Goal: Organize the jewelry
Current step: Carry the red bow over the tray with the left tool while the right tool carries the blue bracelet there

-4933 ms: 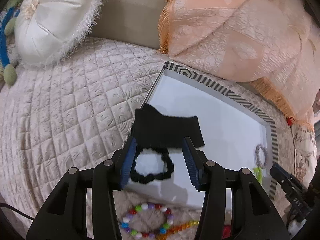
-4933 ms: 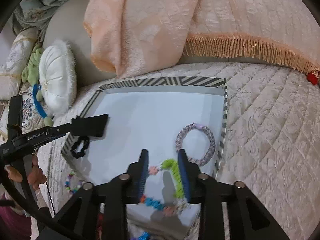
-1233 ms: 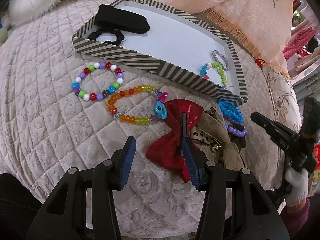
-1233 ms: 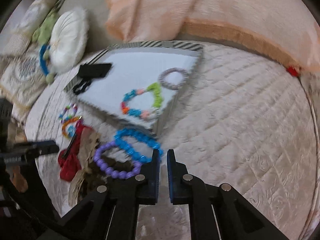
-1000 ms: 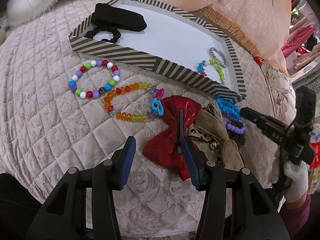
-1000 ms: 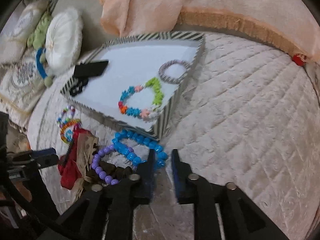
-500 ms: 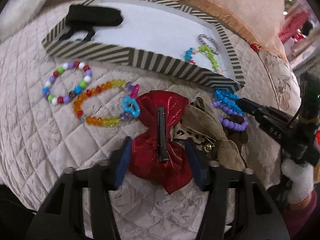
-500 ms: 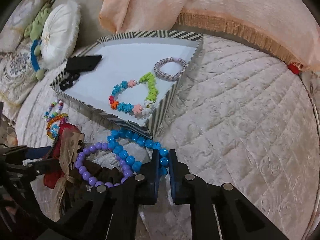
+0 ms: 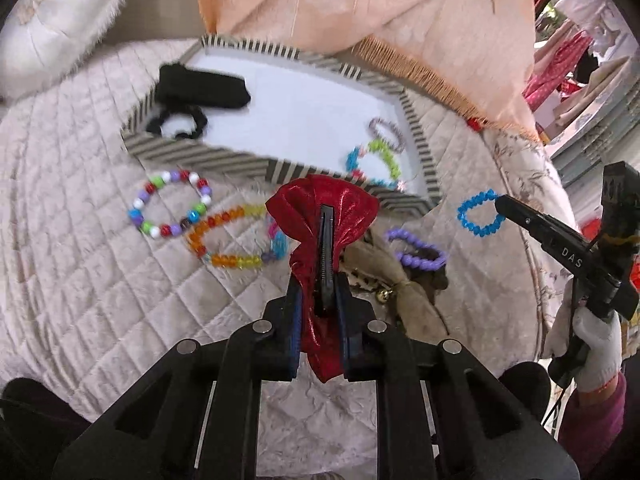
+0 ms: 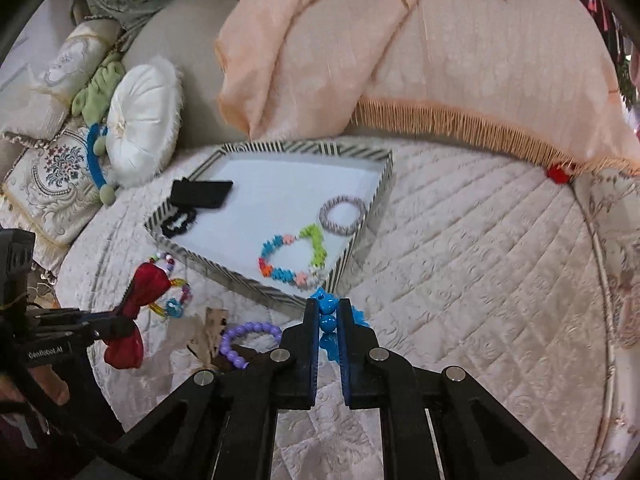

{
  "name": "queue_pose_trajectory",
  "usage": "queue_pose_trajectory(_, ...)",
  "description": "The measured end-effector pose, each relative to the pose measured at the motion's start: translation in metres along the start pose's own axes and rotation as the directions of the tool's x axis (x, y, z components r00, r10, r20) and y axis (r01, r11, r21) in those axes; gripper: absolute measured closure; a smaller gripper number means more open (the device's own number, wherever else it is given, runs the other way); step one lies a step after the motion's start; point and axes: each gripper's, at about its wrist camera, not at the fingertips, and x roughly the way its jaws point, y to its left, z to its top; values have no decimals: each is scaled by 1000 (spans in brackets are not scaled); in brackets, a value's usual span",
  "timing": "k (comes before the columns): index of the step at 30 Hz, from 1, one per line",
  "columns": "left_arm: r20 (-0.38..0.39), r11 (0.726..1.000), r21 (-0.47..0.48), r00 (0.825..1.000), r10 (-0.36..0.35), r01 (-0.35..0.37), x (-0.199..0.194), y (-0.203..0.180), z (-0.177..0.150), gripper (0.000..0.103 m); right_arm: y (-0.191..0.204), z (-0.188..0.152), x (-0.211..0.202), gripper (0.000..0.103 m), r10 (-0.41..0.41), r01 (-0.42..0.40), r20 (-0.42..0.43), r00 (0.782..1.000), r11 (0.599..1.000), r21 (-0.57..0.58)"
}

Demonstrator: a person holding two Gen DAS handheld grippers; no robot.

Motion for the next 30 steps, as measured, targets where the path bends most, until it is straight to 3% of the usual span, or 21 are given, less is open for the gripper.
queue_pose_trajectory(15, 125, 996, 32, 989, 75, -79, -44, -3, 29, 90, 31, 18, -34, 95, 2, 1, 53, 999, 998, -62)
queue_pose_trajectory(30, 170, 979, 59, 968, 184, -196, -30, 6, 70, 90, 46, 45, -9, 95, 28, -25, 30, 999, 995, -92)
